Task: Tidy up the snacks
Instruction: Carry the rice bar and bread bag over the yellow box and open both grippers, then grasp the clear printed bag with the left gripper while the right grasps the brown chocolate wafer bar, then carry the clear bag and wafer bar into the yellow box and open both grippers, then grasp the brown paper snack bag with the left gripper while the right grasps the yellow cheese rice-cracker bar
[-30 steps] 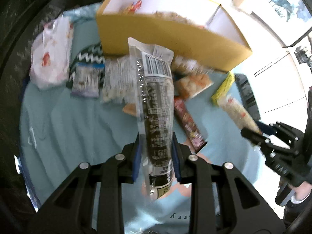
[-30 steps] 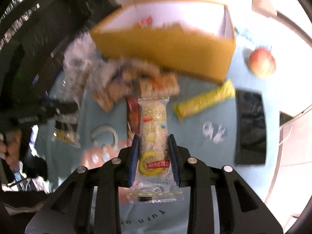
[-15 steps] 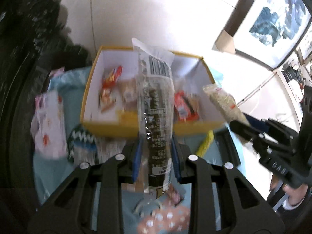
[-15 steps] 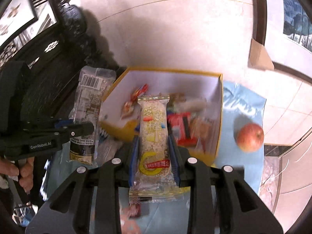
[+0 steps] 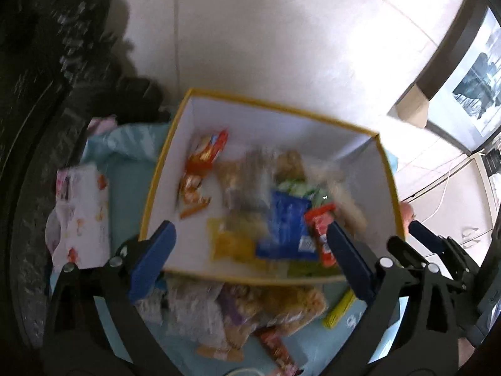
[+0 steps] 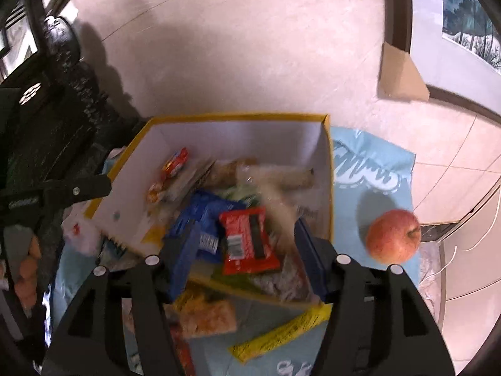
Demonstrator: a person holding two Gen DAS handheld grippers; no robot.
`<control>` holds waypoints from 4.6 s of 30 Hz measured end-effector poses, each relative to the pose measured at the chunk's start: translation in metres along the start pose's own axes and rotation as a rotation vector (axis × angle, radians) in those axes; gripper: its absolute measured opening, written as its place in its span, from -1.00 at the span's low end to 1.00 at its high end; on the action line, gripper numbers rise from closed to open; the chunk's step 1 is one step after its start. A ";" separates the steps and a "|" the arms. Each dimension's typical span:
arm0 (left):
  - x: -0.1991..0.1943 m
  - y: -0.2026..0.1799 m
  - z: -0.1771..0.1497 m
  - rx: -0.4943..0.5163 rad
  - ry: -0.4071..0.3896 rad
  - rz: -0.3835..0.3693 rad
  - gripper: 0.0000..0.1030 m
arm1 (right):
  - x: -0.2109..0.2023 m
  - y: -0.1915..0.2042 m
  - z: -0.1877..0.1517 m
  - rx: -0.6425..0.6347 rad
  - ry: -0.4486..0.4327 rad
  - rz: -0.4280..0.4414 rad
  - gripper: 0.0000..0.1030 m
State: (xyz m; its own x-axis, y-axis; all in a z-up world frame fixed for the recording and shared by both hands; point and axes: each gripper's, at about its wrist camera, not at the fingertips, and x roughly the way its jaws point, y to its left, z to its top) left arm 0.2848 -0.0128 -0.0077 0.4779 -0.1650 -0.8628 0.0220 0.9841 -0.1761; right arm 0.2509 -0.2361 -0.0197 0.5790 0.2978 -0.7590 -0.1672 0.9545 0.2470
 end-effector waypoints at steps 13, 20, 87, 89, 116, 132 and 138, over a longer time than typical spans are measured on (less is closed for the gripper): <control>-0.004 0.055 -0.089 -0.055 0.132 0.069 0.91 | -0.027 -0.004 -0.067 0.095 0.073 -0.023 0.27; 0.018 0.067 -0.130 -0.083 0.218 0.097 0.91 | -0.020 -0.004 -0.111 0.148 0.180 0.023 0.29; -0.060 0.008 -0.062 0.081 -0.009 -0.079 -0.13 | -0.071 0.034 -0.034 0.002 -0.003 0.174 -0.53; -0.052 -0.005 -0.035 0.104 -0.026 -0.074 -0.13 | -0.062 0.030 -0.018 0.011 -0.022 0.163 -0.53; 0.002 0.006 -0.037 0.038 0.057 0.028 0.87 | -0.014 -0.016 -0.038 0.190 0.042 0.013 0.20; 0.026 0.023 -0.131 0.028 0.215 0.075 0.87 | -0.005 -0.022 -0.127 0.188 0.215 -0.035 0.21; 0.052 0.022 -0.155 0.065 0.260 0.102 0.87 | 0.002 -0.027 -0.150 0.218 0.274 -0.029 0.21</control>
State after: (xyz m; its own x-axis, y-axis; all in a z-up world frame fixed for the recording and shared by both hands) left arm 0.1737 -0.0099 -0.1298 0.2393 -0.0679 -0.9686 0.0461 0.9972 -0.0585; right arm 0.1363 -0.2591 -0.1183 0.3403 0.2919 -0.8939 0.0373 0.9457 0.3230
